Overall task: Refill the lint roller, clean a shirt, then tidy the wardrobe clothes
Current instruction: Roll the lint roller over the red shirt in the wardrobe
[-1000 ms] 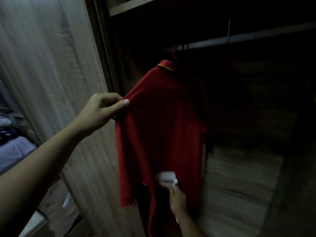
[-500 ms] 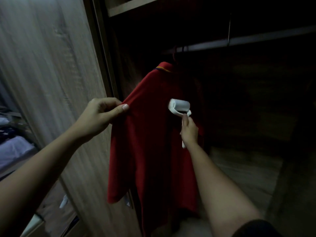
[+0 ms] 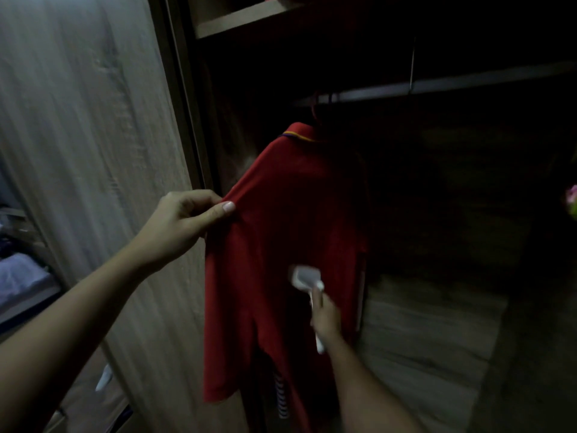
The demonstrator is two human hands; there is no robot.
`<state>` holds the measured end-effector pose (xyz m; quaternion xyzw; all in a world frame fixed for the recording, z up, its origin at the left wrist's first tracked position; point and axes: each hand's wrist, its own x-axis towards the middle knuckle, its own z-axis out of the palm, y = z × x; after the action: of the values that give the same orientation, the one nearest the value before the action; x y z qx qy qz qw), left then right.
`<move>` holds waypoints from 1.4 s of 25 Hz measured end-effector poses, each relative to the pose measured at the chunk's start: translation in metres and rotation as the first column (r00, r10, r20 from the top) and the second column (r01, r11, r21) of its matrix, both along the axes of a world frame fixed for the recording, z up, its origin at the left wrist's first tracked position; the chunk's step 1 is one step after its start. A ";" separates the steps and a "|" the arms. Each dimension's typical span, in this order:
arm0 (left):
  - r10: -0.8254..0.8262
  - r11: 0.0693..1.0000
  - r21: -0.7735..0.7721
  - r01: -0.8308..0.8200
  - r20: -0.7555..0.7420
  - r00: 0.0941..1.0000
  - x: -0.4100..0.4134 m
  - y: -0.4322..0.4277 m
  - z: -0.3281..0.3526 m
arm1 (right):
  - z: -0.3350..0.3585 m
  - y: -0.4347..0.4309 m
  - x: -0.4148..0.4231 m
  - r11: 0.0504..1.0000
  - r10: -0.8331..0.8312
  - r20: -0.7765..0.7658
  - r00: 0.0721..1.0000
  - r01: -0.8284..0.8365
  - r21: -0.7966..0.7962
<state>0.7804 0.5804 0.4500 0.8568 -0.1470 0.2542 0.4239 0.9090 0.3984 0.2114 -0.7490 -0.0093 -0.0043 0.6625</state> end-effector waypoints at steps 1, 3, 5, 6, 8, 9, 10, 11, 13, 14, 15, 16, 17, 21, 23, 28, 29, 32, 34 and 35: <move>0.008 1.000 0.012 -0.008 -0.004 1.000 0.001 0.003 -0.001 | 0.034 -0.002 0.013 1.000 -0.017 0.075 0.997 0.015 0.026; 0.027 0.999 0.032 -0.027 -0.006 1.000 0.003 0.006 -0.005 | 0.099 -0.007 0.034 0.997 -0.079 0.221 0.972 0.072 0.040; 0.055 0.998 0.004 -0.055 0.001 0.998 0.006 0.007 -0.010 | 0.141 -0.015 0.043 0.992 -0.123 0.333 0.935 0.123 0.020; 0.074 0.997 -0.010 -0.074 0.001 0.997 0.008 0.005 -0.012 | 0.149 -0.021 0.044 0.990 -0.134 0.364 0.922 0.141 0.008; 0.096 0.995 0.003 -0.096 -0.002 0.995 0.011 0.000 -0.016 | 0.143 -0.034 0.041 0.984 -0.157 0.356 0.921 0.175 -0.018; 0.103 0.994 0.030 -0.102 -0.003 0.995 0.013 -0.003 -0.019 | 0.133 -0.041 0.039 0.981 -0.170 0.340 0.925 0.193 -0.033; 0.112 0.992 0.061 -0.112 -0.007 0.994 0.015 -0.006 -0.023 | 0.122 -0.047 0.036 0.976 -0.179 0.324 0.929 0.208 -0.057; 0.129 0.989 0.078 -0.127 -0.010 0.992 0.018 -0.009 -0.026 | 0.111 -0.053 0.032 0.972 -0.181 0.309 0.934 0.218 -0.088; 0.170 0.985 0.040 -0.171 0.005 0.985 0.023 -0.018 -0.030 | 0.094 -0.063 0.023 0.971 -0.182 0.280 0.943 0.216 -0.097; 0.175 0.984 -0.019 -0.175 0.008 0.985 0.025 -0.024 -0.031 | 0.089 -0.068 0.019 0.972 -0.191 0.266 0.945 0.220 -0.080; 0.164 0.983 -0.083 -0.164 -0.001 0.986 0.028 -0.033 -0.030 | 0.086 -0.073 0.014 0.972 -0.202 0.255 0.945 0.226 -0.067; 0.151 0.980 -0.127 -0.152 -0.014 0.988 0.031 -0.042 -0.027 | 0.085 -0.078 0.010 0.971 -0.209 0.253 0.945 0.231 -0.060; 0.141 0.978 -0.148 -0.144 -0.031 0.990 0.033 -0.052 -0.021 | 0.086 -0.084 0.005 0.970 -0.214 0.257 0.942 0.236 -0.060; 0.165 0.982 -0.082 -0.170 -0.061 0.984 0.055 -0.084 -0.001 | 0.101 -0.111 -0.013 0.955 -0.242 0.309 0.920 0.282 -0.090; 0.231 0.973 0.036 -0.230 -0.047 0.972 0.074 -0.097 0.005 | 0.106 -0.125 -0.020 0.942 -0.268 0.335 0.904 0.318 -0.106; 0.368 0.904 0.227 -0.362 0.017 0.930 0.099 -0.131 0.009 | 0.111 -0.151 -0.036 0.900 -0.345 0.363 0.866 0.414 -0.134; 0.348 0.914 0.203 -0.352 0.057 0.936 0.100 -0.137 0.010 | 0.111 -0.156 -0.039 0.891 -0.352 0.370 0.860 0.429 -0.150; 0.299 0.906 0.246 -0.343 0.199 0.933 0.104 -0.154 0.007 | 0.112 -0.168 -0.047 0.868 -0.365 0.390 0.845 0.460 -0.185; 0.306 0.894 0.283 -0.348 0.184 0.934 0.105 -0.165 0.006 | 0.115 -0.173 -0.051 0.855 -0.376 0.399 0.836 0.479 -0.198; 0.300 0.896 0.288 -0.337 0.167 0.939 0.104 -0.171 0.005 | 0.117 -0.176 -0.054 0.846 -0.386 0.402 0.831 0.492 -0.206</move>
<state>0.8842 0.4098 0.4553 0.9087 -0.0679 0.3442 0.2261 0.8551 0.2228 0.3281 -0.8096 0.0486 -0.2878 0.5093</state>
